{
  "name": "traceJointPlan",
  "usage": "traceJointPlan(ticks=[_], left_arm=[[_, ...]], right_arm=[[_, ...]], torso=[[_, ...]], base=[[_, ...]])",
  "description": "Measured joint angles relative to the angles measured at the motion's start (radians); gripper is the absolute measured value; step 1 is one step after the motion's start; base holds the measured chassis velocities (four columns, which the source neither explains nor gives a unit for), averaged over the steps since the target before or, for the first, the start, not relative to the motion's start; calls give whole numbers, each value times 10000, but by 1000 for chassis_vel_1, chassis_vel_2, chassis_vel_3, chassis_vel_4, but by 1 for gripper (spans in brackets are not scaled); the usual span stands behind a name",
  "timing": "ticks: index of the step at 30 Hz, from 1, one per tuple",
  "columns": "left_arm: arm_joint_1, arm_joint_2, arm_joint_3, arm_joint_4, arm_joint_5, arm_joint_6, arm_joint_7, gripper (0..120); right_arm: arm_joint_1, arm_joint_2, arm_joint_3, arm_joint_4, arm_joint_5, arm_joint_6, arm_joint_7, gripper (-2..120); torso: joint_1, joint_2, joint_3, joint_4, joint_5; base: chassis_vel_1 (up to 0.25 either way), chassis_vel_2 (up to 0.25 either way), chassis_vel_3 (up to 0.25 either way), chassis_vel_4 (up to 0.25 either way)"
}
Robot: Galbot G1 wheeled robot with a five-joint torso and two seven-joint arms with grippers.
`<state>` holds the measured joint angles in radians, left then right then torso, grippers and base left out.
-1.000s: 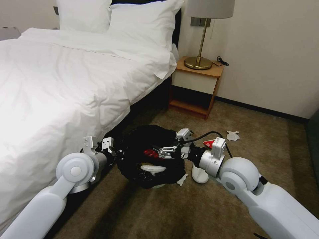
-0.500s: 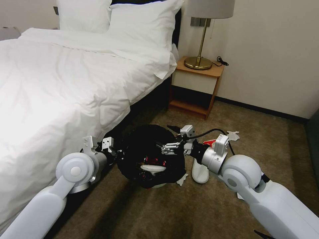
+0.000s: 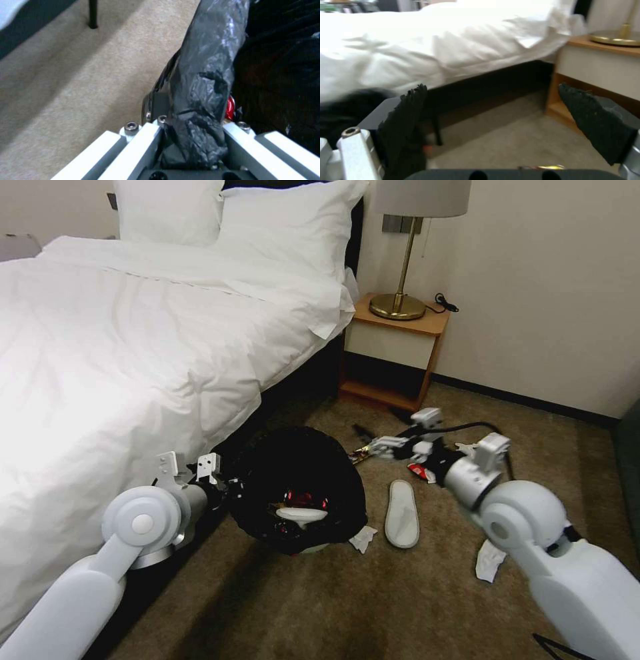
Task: Pick up the trash bin, then pick up the garbage on the floor and place it into the trash bin.
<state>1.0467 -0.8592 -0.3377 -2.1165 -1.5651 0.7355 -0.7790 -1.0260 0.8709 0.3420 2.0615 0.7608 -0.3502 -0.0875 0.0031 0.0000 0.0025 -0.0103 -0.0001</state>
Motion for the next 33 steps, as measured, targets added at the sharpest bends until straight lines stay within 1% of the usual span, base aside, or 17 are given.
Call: traceJointPlan(ticks=[2, 3, 7, 8, 9, 10, 12, 13, 15, 16, 18, 26, 33], left_arm=[[0, 0, 0, 0, 0, 0, 0, 0], [226, 89, -221, -156, 27, 0, 0, 0], [324, 107, -281, -245, 63, 0, 24, 0], [420, 126, -320, -304, 141, 0, 60, 0], [493, 134, -351, -351, 205, 0, 85, 0], [493, 134, -351, -351, 205, 0, 85, 0], [646, 184, -457, -475, 279, 0, 162, 0], [646, 184, -457, -475, 279, 0, 162, 0], [800, 242, -549, -581, 419, 1, 181, 0], [800, 242, -549, -581, 419, 1, 181, 0], [871, 267, -568, -652, 561, 1, 225, 0], [1078, 406, -659, -750, 1024, 1, 467, 0], [1111, 423, -660, -792, 1087, 0, 487, 0]], right_arm=[[0, 0, 0, 0, 0, 0, 0, 100], [-314, 151, 480, -276, -388, 146, 2, 100], [-635, 278, 969, -337, -756, 264, 3, 100], [-1225, 377, 1499, -314, -1040, 372, 64, 100], [-1922, 486, 1861, -267, -1408, 515, 113, 100], [-1922, 486, 1861, -267, -1408, 515, 113, 100], [-2622, 659, 2162, -201, -1855, 775, 195, 100], [-2622, 659, 2162, -201, -1855, 775, 195, 100], [-3135, 891, 2277, -95, -2043, 933, 469, 100], [-3135, 891, 2277, -95, -2043, 933, 469, 100], [-3539, 1176, 2347, -42, -2339, 1187, 817, 100], [-4154, 1685, 2614, 151, -2711, 1448, 1093, 100], [-4315, 1920, 2716, 173, -2796, 1505, 1229, 100]], torso=[[0, 0, 0, 0, 0], [0, 0, 0, 5, 3], [1, 0, 0, 7, 2], [0, 0, -1, 6, -2], [1, 0, 0, 3, 4], [1, 0, 0, 3, 4], [0, 0, -1, -5, -1], [0, 0, -1, -5, -1], [0, 0, -1, 3, 3], [0, 0, -1, 3, 3], [0, 0, -1, 3, 0], [0, 0, -1, 5, 0], [-1, 1, 0, 4, 0]], base=[[0, 0, 0, 0], [0, 0, 0, 0], [0, 0, 0, 0], [0, 0, 0, 0], [0, 0, 0, 0], [0, 0, 0, 0], [0, 0, 0, 0], [0, 0, 0, 0], [0, 0, 0, 0], [0, 0, 0, 0], [0, 0, 0, 0], [0, 0, 0, 0], [-7, -5, -3, -4]])
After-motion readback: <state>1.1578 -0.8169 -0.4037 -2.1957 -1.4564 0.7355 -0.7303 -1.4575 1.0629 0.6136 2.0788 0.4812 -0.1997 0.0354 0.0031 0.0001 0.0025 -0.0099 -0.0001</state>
